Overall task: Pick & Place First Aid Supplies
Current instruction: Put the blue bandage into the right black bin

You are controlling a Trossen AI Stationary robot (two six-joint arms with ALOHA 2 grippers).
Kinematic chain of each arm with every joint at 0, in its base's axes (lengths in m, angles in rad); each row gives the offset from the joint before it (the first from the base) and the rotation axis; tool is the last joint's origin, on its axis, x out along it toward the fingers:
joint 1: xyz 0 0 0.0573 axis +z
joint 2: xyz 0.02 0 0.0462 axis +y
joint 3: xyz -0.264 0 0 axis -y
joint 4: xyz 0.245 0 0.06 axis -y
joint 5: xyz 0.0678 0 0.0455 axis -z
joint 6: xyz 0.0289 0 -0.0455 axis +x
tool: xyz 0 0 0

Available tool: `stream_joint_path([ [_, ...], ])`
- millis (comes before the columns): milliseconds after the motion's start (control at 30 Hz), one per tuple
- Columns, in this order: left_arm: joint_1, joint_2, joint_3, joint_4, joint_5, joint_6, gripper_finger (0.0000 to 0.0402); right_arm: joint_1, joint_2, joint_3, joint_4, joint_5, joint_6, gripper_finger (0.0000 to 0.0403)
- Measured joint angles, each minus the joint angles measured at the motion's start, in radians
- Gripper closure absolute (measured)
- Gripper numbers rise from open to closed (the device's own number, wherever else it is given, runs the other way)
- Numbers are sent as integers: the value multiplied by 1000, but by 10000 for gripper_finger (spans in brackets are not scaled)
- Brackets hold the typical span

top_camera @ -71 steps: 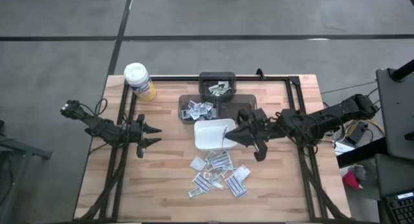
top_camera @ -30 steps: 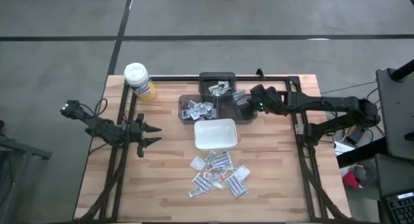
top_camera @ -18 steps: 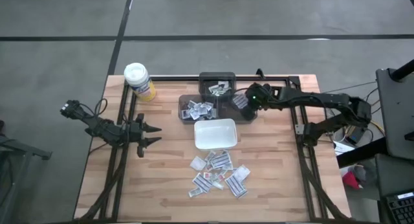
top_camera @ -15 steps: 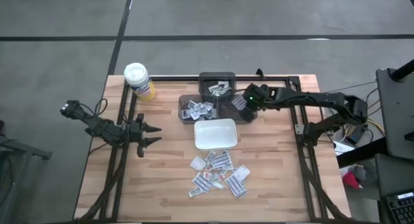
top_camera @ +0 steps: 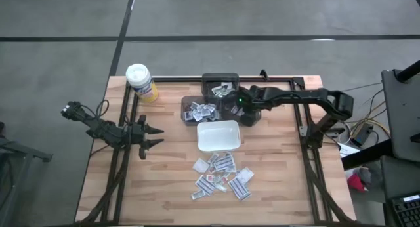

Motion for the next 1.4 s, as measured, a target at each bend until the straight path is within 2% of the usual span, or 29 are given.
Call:
stream_joint_path([
  [267, 0, 0, 0, 0, 0, 0, 225, 0, 92, 84, -67, 2, -165, 394],
  [433, 0, 0, 0, 0, 0, 0, 225, -11, 108, 96, -70, 2, -241, 394],
  [967, 0, 0, 0, 0, 0, 1, 225, -56, 108, 94, -82, -65, -342, 392],
  [1233, 0, 0, 0, 0, 0, 1, 225, -68, 108, 94, -82, -70, -367, 348],
  [1400, 0, 0, 0, 0, 0, 1, 225, -67, 107, 143, -135, 5, -382, 327],
])
